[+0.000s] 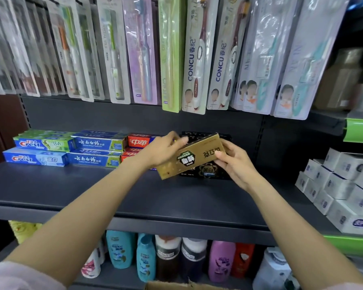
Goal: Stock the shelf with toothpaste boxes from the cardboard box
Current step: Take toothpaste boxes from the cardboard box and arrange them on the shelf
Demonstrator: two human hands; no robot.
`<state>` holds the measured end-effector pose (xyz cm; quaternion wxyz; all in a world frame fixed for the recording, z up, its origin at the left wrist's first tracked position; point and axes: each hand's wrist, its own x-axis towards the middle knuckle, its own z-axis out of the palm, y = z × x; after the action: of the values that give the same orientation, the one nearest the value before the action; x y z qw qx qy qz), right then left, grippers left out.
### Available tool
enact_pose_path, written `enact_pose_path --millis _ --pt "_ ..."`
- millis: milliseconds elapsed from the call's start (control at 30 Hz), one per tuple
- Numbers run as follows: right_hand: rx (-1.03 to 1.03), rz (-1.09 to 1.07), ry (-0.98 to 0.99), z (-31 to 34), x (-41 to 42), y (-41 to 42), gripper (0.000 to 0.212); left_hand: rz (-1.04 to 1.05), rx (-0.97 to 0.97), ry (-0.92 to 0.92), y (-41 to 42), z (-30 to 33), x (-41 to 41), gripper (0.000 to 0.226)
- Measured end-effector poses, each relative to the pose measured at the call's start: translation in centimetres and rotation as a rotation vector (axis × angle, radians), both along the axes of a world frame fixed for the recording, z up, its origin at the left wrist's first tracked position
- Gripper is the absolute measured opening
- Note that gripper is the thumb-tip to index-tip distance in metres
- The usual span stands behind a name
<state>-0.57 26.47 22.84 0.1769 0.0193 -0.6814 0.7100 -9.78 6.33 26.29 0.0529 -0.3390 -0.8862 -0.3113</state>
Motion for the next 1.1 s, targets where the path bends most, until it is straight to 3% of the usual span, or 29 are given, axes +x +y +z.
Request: enact_pose_path --millis 133,333,433,500,567,633,733,800,867,1000,1100 --pt "-0.079 -0.071 -0.011 -0.7 -0.4 0.9 0.044 -0.096 -0.172 -0.089 -0.7 -1.0 -1.6 0.050" --pt "-0.244 -0.157 0.056 0.1 -1.4 1.2 0.049 -0.131 0.099 -0.119 2.0 -1.0 -1.6 0.042" --pt "-0.127 -0.104 -0.072 0.4 -2.2 -0.3 0.036 -0.180 0.222 -0.339 4.1 -1.3 -1.0 0.041" --pt "-0.055 -0.147 -0.085 1.0 -2.9 -0.5 0.036 -0.162 0.188 -0.368 4.8 -1.7 -1.2 0.043" --pt "0.122 -0.231 -0.046 2.2 -3.5 0.1 0.042 -0.095 0.070 -0.242 4.9 -2.1 -1.7 0.047" --pt "0.436 -0.281 -0.029 3.6 -3.9 1.1 0.047 0.027 0.045 -0.079 4.7 -2.8 -2.4 0.046" --pt "0.998 -0.253 -0.057 4.7 -4.3 1.8 0.047 0.314 0.215 0.212 4.2 -3.3 -2.8 0.039" --pt "1.263 -0.273 -0.031 4.5 -4.9 1.9 0.046 0.374 0.308 0.328 3.9 -3.4 -2.9 0.052" --pt "1.371 -0.257 -0.002 3.1 -5.7 2.1 0.046 0.262 0.264 0.364 4.0 -3.7 -3.0 0.062" --pt "1.481 -0.459 -0.020 -1.3 -6.4 1.8 0.051 0.086 -0.136 0.310 4.6 -5.3 -3.1 0.065" --pt "1.443 -0.545 0.027 -2.1 -6.6 1.4 0.053 0.079 -0.188 0.297 4.5 -5.7 -3.5 0.068"
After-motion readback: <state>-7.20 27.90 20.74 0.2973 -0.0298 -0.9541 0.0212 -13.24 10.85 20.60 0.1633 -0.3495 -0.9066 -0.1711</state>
